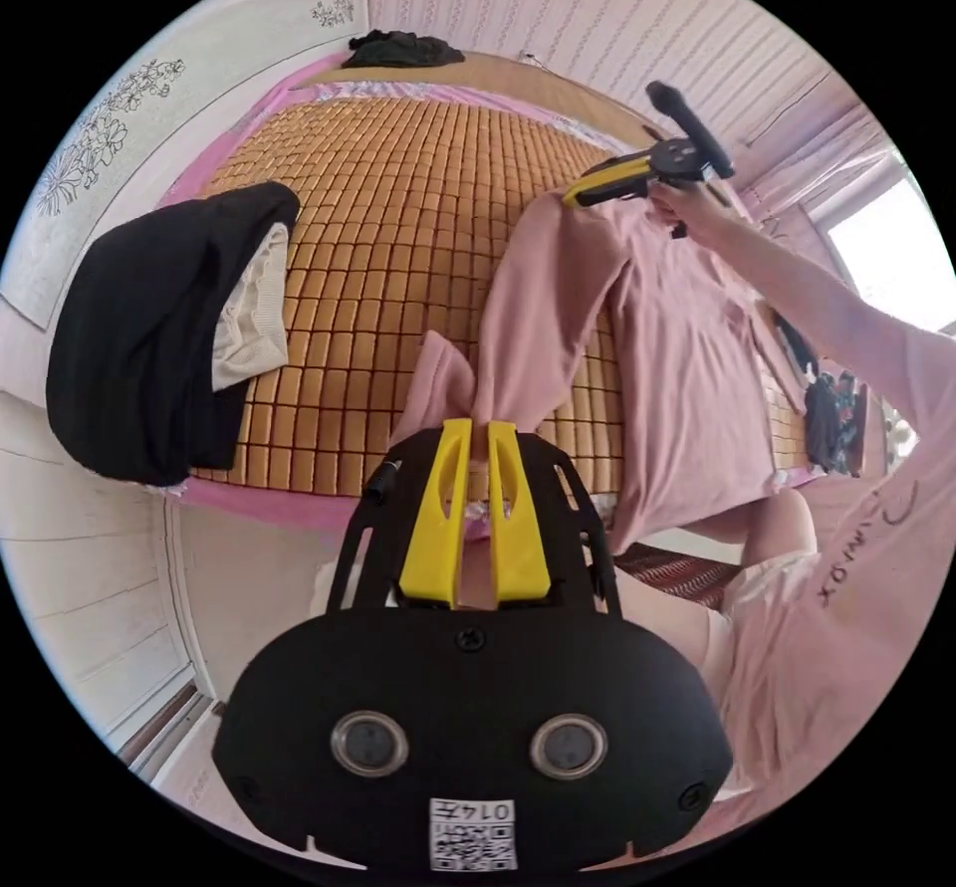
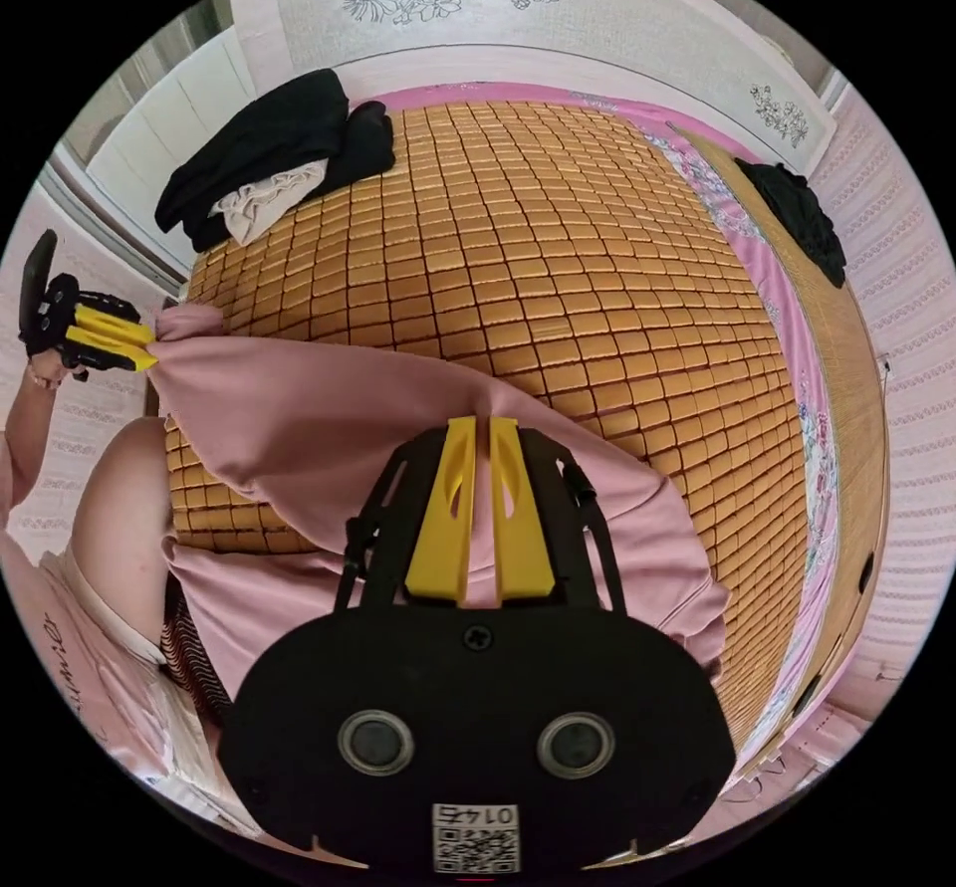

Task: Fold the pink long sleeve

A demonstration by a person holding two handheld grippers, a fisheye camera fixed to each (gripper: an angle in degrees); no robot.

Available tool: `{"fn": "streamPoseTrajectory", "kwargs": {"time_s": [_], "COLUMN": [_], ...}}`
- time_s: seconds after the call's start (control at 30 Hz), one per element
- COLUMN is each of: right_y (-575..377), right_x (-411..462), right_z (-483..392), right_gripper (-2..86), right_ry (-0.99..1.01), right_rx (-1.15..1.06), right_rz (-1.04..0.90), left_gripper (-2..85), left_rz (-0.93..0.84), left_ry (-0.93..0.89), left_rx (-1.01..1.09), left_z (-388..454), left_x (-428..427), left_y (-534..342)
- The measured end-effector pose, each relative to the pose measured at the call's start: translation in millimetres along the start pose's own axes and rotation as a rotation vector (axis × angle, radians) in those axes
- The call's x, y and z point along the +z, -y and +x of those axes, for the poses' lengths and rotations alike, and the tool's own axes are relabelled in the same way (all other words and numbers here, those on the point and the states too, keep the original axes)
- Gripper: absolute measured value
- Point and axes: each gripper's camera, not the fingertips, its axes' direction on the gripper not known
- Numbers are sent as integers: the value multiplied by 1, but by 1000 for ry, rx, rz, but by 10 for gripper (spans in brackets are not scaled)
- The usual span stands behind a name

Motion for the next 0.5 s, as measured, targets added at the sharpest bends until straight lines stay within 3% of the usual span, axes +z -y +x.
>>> {"fn": "streamPoseTrajectory", "kwargs": {"time_s": [0.1, 0.17, 0.33, 0.5], "right_y": [-1, 3, 10, 12], "right_x": [-7, 2, 51, 51], "right_z": [2, 7, 32, 23], "right_gripper": [10, 8, 1, -3], "right_ry": [62, 27, 48, -36], "right_rx": [4, 53, 201, 156], "right_rz": [68, 68, -48, -68], "left_gripper": [5, 1, 38, 104], "left_rz": [169, 219, 236, 99], "left_ry": [8, 219, 188, 214], "left_rx": [-109, -266, -332, -285], "left_z": [-11, -39, -71, -78], "left_x": [-57, -66, -42, 7], "left_y": [-21, -26, -31, -8]}}
